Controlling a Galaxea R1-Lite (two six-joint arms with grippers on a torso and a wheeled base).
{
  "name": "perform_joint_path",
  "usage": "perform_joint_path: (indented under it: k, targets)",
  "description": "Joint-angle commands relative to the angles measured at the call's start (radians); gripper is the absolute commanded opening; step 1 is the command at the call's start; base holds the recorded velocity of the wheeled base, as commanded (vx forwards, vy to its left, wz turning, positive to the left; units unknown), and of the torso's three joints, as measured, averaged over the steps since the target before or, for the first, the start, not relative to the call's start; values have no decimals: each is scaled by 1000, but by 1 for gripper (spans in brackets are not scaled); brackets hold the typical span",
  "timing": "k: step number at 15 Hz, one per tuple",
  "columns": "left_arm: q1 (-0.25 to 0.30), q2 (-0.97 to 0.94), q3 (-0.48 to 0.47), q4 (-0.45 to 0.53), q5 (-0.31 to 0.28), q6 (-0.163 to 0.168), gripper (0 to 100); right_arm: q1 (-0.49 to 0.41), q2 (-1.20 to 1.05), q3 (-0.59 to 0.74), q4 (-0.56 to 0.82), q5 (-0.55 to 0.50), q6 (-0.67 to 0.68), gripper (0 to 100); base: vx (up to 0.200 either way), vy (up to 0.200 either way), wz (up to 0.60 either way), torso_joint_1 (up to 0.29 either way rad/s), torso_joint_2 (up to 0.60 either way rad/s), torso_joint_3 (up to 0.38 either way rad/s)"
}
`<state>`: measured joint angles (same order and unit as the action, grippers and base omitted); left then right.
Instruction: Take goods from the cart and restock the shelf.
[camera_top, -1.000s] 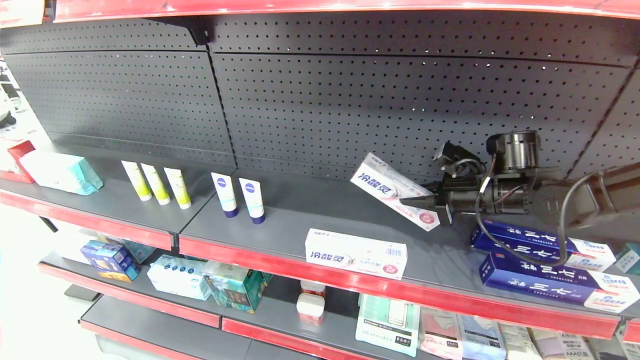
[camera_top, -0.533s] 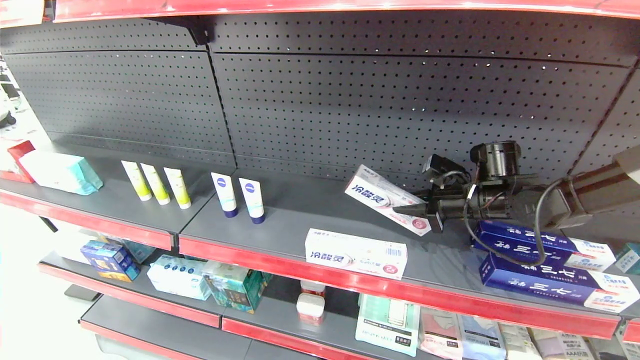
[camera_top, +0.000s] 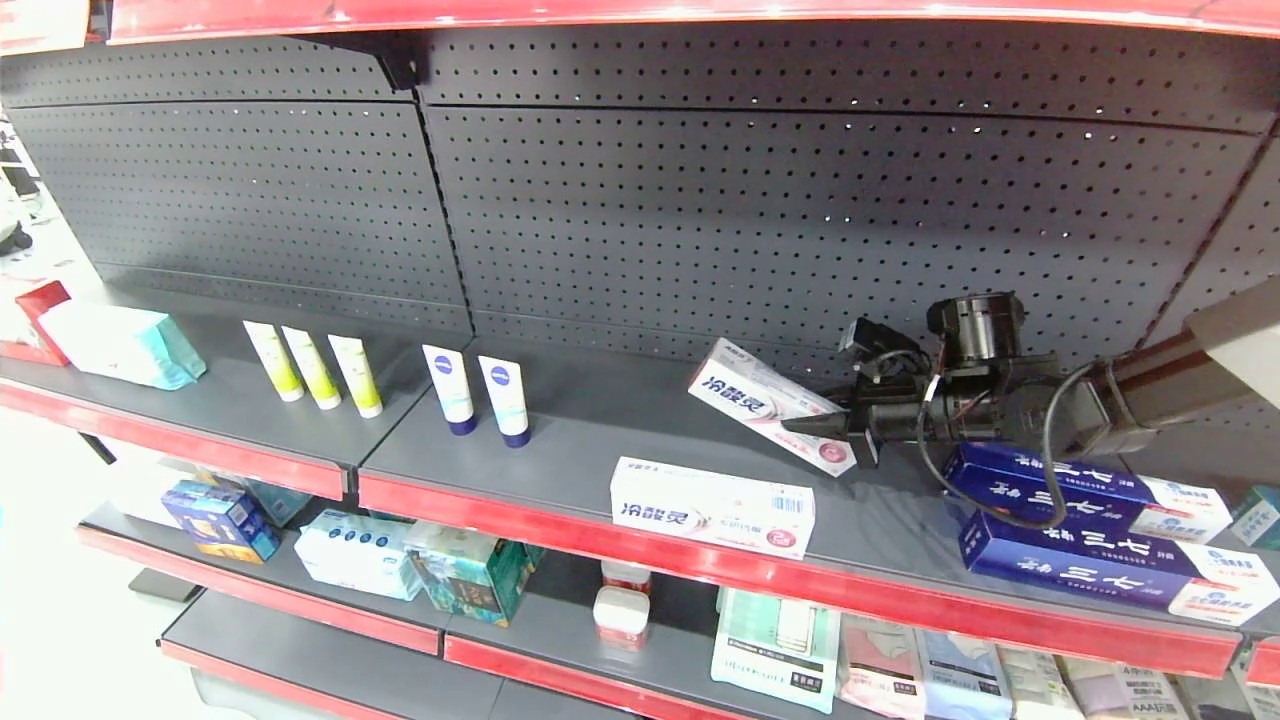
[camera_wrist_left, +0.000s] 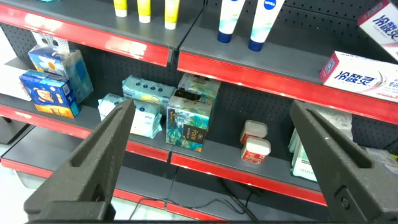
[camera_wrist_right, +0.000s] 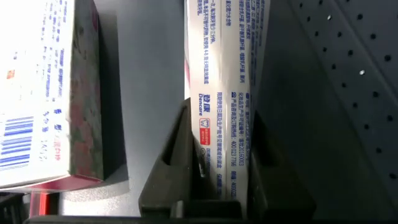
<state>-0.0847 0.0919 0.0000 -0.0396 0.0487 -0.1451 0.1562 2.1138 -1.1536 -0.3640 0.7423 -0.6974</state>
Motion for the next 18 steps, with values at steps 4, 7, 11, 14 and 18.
perform_joint_path:
  k: [4, 7, 11, 14, 18]
  targets:
    - [0, 2, 0, 0, 0, -1, 100, -1, 20, -1, -1, 2, -2, 0, 0, 0, 0, 0, 0, 0]
    - [0, 2, 0, 0, 0, -1, 100, -1, 21, -11, -1, 11, -1, 0, 0, 0, 0, 0, 0, 0]
    - [0, 2, 0, 0, 0, -1, 100, 6, 21, -17, -1, 26, 6, 0, 0, 0, 0, 0, 0, 0]
    - [0, 2, 0, 0, 0, -1, 100, 13, 21, -11, -1, 49, 10, 0, 0, 0, 0, 0, 0, 0]
    - [0, 2, 0, 0, 0, -1, 100, 13, 21, -6, -1, 51, 6, 100, 0, 0, 0, 0, 0, 0]
